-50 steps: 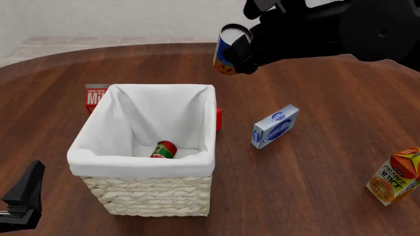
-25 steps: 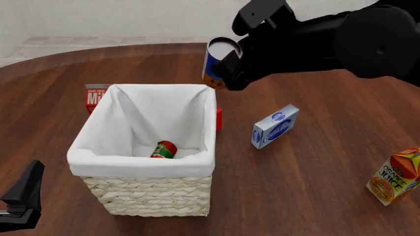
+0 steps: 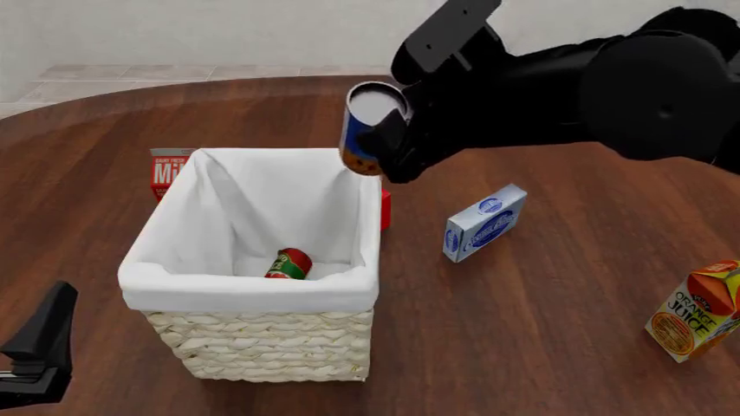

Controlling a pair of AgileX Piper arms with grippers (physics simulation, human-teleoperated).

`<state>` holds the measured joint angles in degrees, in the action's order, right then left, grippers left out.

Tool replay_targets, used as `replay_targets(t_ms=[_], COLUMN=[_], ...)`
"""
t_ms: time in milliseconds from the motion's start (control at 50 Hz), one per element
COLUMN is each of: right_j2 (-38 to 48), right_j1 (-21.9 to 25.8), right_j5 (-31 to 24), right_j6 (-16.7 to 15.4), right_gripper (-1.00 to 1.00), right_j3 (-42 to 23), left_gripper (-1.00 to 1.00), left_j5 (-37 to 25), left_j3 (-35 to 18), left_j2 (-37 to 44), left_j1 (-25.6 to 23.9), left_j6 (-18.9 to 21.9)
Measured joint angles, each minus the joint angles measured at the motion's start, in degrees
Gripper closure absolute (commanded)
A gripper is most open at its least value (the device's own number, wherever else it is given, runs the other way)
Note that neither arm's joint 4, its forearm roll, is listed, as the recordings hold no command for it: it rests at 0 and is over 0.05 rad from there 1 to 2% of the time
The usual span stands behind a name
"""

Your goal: Pick up the alphabet soup and the tomato sauce, and put them in the basket.

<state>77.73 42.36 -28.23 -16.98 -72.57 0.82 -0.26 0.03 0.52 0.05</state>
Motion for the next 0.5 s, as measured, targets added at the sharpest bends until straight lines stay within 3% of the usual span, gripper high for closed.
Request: replay_targets(t_ms=[500], right_j2=[0.08], right_j1=[2.39], right_j5=[0.36], right_j6=[-0.18], right_gripper=[1.00], right_j3=[1.38], left_gripper=[-1.00], left_j5=[0.02], left_j3=[0.00], left_j2=[0.00], left_j1=[0.07], left_j6=[-0.08])
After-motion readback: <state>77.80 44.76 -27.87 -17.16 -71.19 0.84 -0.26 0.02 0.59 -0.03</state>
